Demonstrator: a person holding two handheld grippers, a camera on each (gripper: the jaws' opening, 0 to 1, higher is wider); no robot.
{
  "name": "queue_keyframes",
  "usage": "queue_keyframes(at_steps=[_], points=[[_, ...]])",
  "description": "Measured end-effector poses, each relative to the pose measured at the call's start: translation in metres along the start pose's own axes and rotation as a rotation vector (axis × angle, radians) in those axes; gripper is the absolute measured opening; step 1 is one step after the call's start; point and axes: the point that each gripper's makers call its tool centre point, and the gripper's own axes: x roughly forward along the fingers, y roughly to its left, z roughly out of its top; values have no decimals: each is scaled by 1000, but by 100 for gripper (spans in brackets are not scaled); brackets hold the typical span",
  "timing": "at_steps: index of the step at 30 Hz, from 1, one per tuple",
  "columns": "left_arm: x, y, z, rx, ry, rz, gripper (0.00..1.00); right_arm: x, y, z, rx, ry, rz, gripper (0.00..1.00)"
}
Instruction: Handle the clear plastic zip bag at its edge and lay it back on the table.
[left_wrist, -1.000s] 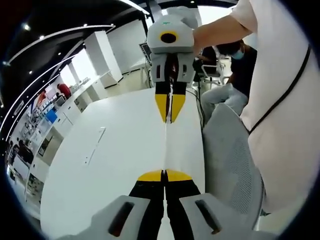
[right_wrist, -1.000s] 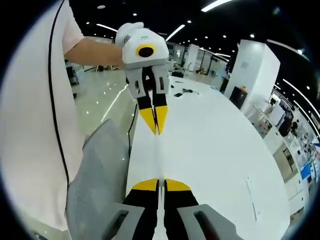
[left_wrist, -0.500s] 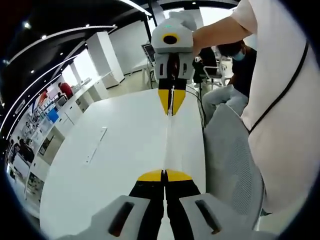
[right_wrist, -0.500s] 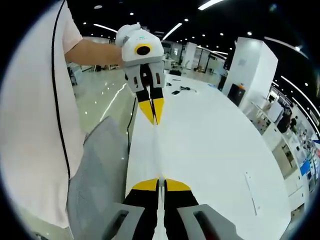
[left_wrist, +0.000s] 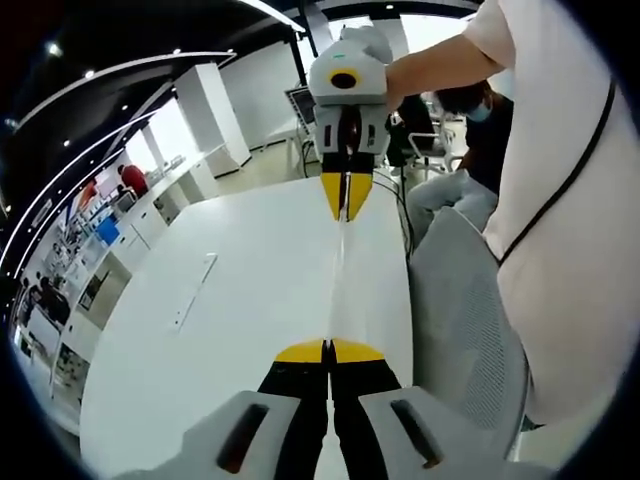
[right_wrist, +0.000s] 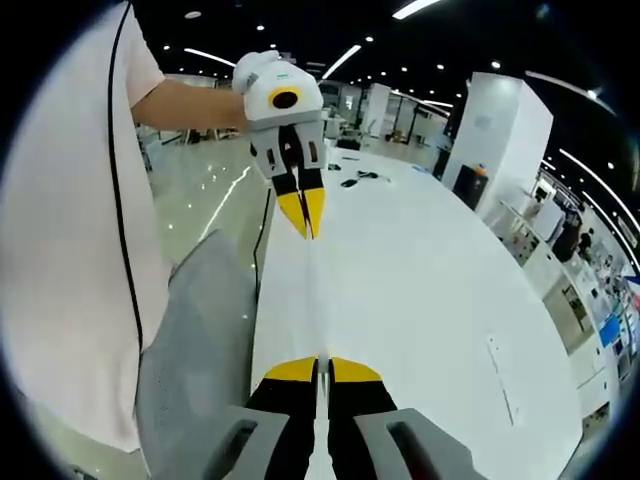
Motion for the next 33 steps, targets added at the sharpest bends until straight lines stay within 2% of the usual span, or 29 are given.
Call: queue_keyframes(at_steps=[17, 33], points=[[-1, 0, 2, 3, -6, 5, 0, -7, 0, -3, 3, 1, -5, 0], [0, 1, 6, 2, -8, 17, 0, -5, -2, -6, 54, 2, 5, 0]])
